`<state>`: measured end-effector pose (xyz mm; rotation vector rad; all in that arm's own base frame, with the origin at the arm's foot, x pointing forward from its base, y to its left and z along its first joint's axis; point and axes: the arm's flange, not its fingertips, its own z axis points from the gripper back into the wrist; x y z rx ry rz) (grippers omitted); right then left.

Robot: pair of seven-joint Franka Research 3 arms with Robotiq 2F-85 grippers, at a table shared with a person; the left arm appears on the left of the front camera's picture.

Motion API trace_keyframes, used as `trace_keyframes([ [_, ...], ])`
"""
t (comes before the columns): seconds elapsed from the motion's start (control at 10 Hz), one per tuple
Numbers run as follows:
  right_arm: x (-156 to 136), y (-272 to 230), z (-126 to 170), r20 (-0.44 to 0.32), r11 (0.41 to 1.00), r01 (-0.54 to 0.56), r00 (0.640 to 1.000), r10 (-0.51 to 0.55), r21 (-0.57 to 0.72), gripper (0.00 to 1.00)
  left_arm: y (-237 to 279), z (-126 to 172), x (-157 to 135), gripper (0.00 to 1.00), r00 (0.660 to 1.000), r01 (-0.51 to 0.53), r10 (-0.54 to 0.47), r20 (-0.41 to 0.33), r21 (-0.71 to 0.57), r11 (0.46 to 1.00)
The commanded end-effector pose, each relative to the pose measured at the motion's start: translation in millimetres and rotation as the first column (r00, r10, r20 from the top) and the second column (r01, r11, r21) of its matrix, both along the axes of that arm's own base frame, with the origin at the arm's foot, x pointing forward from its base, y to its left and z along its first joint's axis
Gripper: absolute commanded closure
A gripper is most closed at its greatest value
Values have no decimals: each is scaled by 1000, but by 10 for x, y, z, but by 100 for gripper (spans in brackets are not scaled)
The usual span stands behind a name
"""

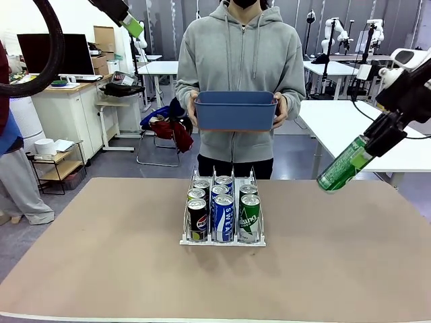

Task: Fill the beverage cans into the dispenser.
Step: Place the picked Sprite in the line of the Automatic Can Dispenser with the same cans.

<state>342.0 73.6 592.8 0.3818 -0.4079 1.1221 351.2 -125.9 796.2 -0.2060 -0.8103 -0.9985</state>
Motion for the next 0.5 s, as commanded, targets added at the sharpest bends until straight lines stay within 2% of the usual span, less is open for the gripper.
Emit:
trace_keyframes([
  [0.0, 23, -21, 95, 33, 1000, 4, 999, -4, 9, 100, 25, -54, -33, 0, 1000, 8, -8, -9, -9, 1000],
  [0.1, 23, -21, 95, 33, 1000, 4, 999, -4, 9, 100, 25, -54, -33, 0, 1000, 8, -8, -9, -9, 1000],
  [0.2, 7, -33, 63, 12, 1000, 6, 1000, -6, 7, 42, 25, -54, -33, 0, 1000, 8, -8, -9, -9, 1000],
  [0.3, -21, 175, -43, 45, 996, -80, 996, 82, -31, 42, 25, -54, -33, 0, 1000, 8, -8, -9, -9, 1000],
  [0.4, -37, 357, -145, 88, 991, -121, 988, 125, -51, 42, 25, -54, -33, 0, 1000, 8, -8, -9, -9, 1000],
])
